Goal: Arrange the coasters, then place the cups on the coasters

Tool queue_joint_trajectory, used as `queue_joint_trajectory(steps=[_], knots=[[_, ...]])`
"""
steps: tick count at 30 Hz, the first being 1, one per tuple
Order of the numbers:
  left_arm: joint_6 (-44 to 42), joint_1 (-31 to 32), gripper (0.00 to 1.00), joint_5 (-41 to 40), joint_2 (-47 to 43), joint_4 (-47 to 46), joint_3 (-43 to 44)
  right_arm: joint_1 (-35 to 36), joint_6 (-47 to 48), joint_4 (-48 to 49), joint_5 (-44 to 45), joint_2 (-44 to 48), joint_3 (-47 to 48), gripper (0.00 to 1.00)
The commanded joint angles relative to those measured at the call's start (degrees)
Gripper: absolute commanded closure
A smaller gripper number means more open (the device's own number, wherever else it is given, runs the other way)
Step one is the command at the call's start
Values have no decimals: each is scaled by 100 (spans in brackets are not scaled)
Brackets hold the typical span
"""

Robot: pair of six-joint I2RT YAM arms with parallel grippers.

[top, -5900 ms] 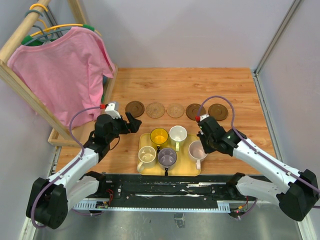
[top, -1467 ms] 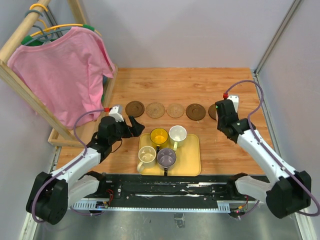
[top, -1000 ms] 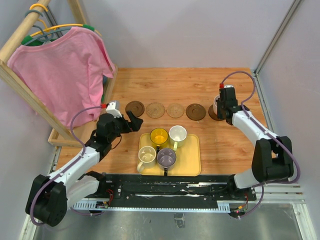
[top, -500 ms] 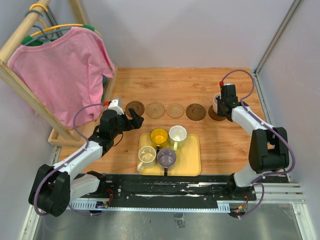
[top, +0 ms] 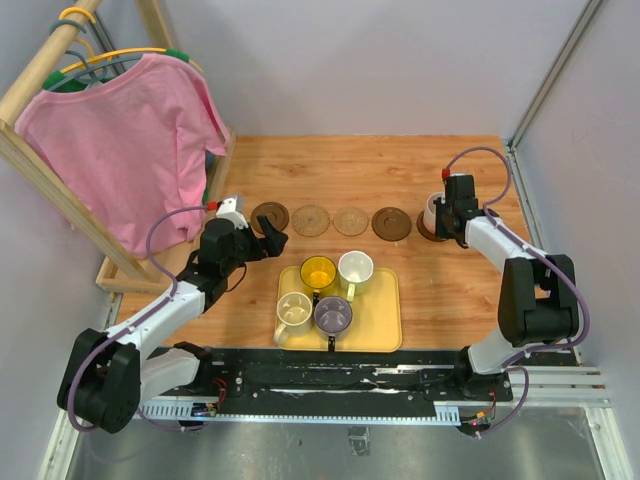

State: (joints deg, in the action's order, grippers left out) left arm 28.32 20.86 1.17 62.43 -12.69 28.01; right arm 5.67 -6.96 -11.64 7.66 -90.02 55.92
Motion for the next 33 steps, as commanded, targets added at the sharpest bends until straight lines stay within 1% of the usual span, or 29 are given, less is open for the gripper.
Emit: queue_joint_trajectory(steps=[1, 3, 4, 6, 9, 10, 12, 15, 21, 33], knots=[[-94, 55, 0, 15, -34, 12, 126, -108, -158, 341, -65, 157, -44, 99], [-106, 57, 0, 25, -37, 23, 126, -127, -214, 315, -105, 132, -43, 98], [-107, 55, 0, 23, -40, 28, 126, -129, -244, 289, -119, 121, -41, 94], [-116, 55, 0, 25, -45, 35, 118, -128, -282, 232, -140, 117, -48, 77], [-124, 52, 0, 40, -48, 49, 108, -128, -317, 155, -104, 165, -58, 59], [-125, 56, 0, 47, -52, 52, 100, -128, -323, 135, -72, 194, -82, 54], [-125, 53, 0, 57, -52, 47, 83, -127, -331, 113, -7, 249, -130, 50], [-108, 58, 0, 82, -64, 52, 69, -128, -329, 60, 52, 303, -197, 49], [-83, 53, 0, 94, -183, 73, 18, -128, -358, -64, 158, 606, -372, 49], [-67, 56, 0, 78, -445, 158, -110, -128, -445, -184, 290, 832, -527, 52]])
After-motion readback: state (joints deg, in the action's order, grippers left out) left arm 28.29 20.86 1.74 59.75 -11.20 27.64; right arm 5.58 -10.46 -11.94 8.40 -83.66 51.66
